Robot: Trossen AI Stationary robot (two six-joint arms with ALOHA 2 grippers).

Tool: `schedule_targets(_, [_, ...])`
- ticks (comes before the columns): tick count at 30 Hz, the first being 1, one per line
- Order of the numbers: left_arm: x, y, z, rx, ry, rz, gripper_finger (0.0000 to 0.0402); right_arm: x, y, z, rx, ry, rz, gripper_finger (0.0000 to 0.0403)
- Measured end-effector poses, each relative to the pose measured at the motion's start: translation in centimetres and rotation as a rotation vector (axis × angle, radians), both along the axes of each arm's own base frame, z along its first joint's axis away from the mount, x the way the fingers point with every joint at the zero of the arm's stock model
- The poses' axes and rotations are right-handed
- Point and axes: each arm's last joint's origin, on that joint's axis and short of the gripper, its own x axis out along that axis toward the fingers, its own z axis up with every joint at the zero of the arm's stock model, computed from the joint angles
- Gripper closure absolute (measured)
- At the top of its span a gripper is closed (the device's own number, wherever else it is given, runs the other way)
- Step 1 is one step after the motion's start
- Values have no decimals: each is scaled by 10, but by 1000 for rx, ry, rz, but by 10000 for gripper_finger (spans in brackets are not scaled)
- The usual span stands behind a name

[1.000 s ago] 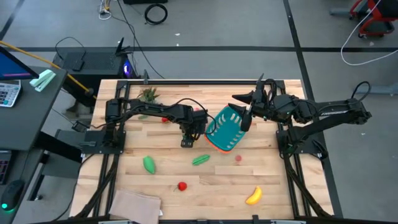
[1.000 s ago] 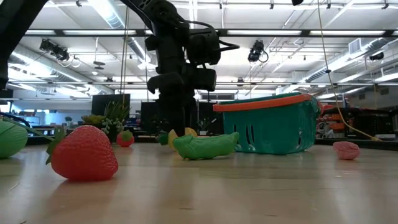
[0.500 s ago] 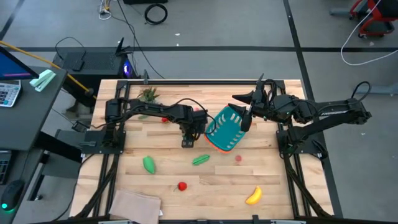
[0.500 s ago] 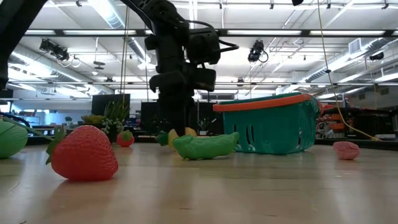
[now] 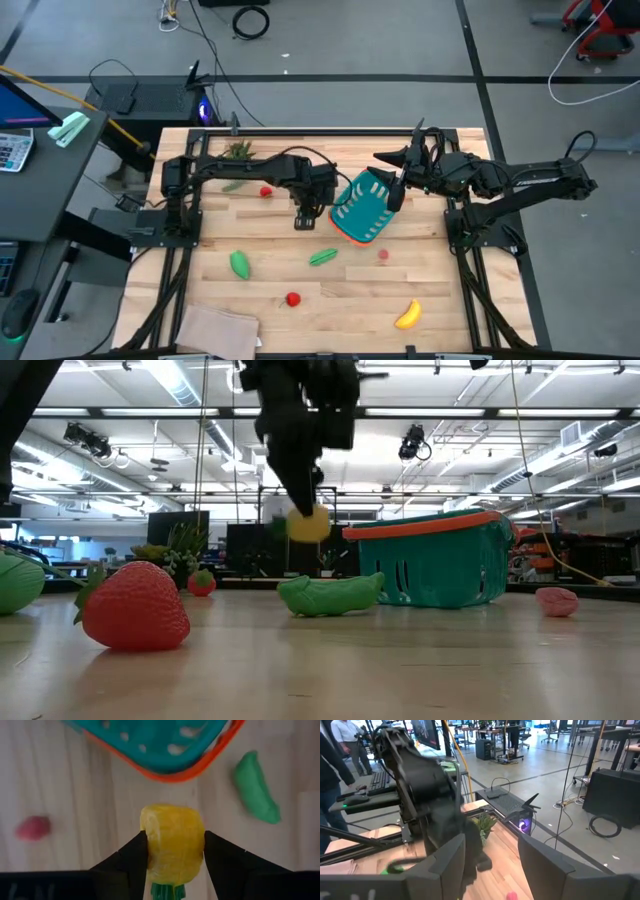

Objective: Pick and placing Produce into tupperware
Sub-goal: Put the yellow pineapple into the blue bin

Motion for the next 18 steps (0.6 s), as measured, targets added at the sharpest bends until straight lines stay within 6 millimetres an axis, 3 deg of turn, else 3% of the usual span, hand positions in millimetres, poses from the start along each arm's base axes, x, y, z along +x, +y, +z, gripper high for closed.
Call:
schedule_targets(10, [15, 1, 91, 76, -286, -81, 217, -1, -1, 0, -18, 3, -56, 210])
schedule_targets(14, [22, 2, 101, 114, -390, -115, 220, -2, -4, 1, -41, 1, -170, 210])
schedule_targets(18, [37, 0, 86, 106, -403, -108, 223, -4, -7, 1, -62, -2, -278, 210])
